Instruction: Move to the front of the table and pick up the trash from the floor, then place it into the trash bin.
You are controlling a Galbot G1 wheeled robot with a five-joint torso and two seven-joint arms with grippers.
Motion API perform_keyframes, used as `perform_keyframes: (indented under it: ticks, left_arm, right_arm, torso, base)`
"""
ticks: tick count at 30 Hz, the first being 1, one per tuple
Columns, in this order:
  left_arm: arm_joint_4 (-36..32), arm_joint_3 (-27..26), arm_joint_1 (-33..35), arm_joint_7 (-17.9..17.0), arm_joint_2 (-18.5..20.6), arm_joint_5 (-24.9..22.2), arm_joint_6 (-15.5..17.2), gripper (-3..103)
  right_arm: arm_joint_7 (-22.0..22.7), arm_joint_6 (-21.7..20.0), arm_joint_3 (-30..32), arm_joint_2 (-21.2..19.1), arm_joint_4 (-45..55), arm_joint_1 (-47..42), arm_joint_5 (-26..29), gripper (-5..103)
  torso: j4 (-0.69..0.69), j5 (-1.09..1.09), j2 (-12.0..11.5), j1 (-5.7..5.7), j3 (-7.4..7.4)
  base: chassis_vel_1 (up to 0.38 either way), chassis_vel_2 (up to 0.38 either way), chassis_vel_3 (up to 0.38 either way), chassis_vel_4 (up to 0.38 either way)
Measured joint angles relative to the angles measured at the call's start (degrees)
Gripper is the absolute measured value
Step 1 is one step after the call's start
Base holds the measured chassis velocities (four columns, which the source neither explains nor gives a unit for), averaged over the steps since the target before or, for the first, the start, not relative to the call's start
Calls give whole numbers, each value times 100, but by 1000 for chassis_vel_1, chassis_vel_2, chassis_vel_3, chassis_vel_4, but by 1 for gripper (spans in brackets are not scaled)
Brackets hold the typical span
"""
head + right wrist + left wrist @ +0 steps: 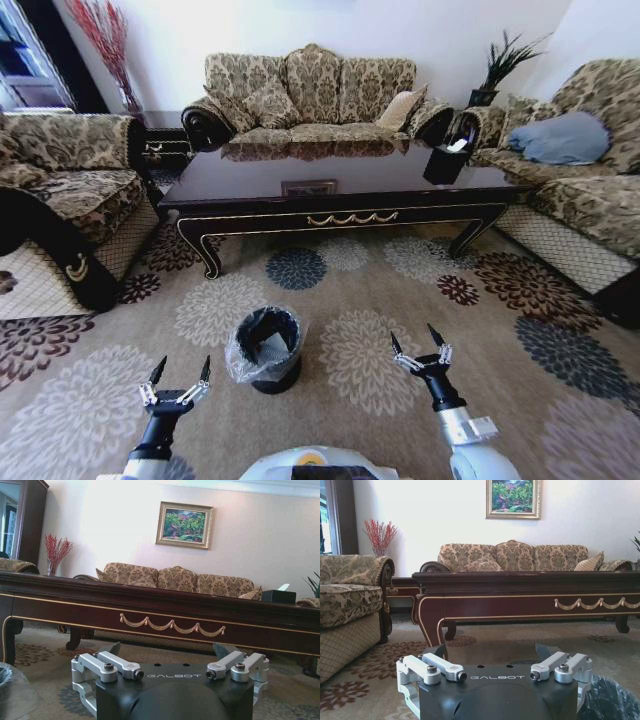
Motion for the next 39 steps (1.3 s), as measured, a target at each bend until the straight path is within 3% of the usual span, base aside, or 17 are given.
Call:
perform_keyframes:
  ticks: [39]
  left_arm:
    - [0,0,0,-1,0,0,1,100]
  right_arm:
    - [5,2,0,0,-2,0,-1,100]
  torso:
    - [1,0,0,0,0]
  base:
    - [116,-115,-117,119]
